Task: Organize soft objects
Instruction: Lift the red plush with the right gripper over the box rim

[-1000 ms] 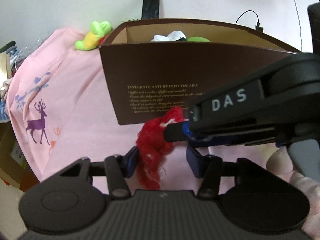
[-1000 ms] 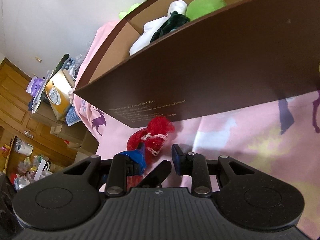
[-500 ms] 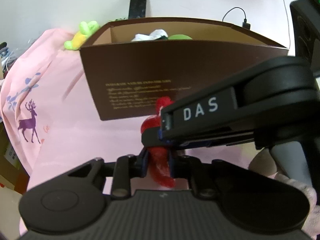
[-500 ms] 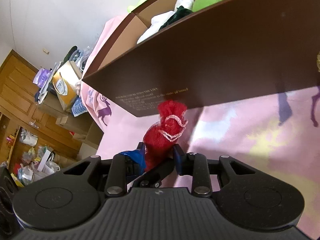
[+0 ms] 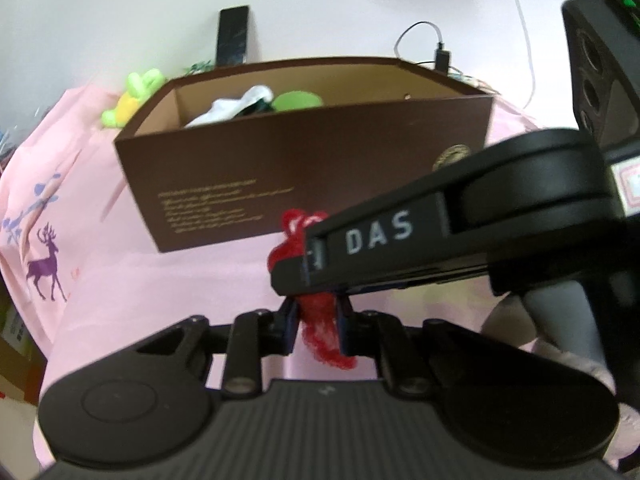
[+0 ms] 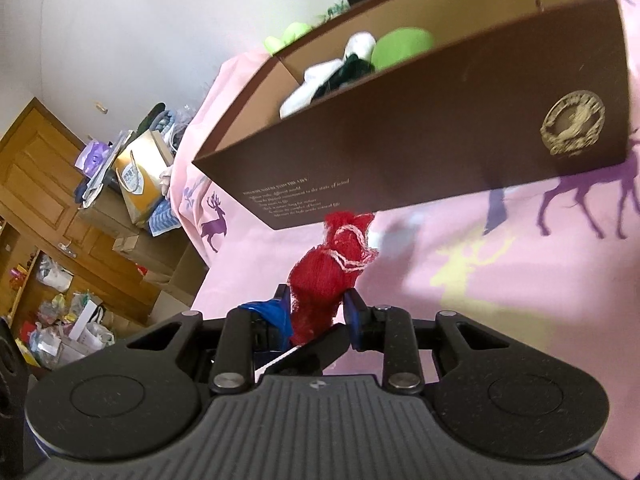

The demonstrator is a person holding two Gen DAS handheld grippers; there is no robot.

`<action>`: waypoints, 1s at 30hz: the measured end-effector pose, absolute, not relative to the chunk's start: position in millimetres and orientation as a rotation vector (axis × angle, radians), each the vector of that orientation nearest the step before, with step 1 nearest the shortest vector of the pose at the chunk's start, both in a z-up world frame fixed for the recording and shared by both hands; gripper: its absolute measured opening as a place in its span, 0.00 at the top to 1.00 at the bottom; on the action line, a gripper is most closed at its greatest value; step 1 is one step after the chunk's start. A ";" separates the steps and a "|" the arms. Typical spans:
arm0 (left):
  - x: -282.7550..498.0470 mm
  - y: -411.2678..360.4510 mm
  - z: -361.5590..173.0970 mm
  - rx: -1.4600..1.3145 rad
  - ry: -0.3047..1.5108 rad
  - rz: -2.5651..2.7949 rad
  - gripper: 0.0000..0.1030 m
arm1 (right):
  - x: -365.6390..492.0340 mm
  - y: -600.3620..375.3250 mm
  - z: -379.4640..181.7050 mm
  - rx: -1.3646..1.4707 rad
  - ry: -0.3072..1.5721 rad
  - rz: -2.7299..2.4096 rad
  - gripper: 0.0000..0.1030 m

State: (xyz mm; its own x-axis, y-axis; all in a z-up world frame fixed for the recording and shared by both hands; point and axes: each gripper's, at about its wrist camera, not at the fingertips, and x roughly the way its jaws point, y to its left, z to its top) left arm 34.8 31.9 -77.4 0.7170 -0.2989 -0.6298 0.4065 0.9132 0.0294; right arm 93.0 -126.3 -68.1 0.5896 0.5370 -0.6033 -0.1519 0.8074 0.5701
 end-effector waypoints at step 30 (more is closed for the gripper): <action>29.2 3.4 -17.4 0.188 0.465 -0.528 0.90 | 74.1 -154.7 -14.5 0.507 0.563 0.477 0.89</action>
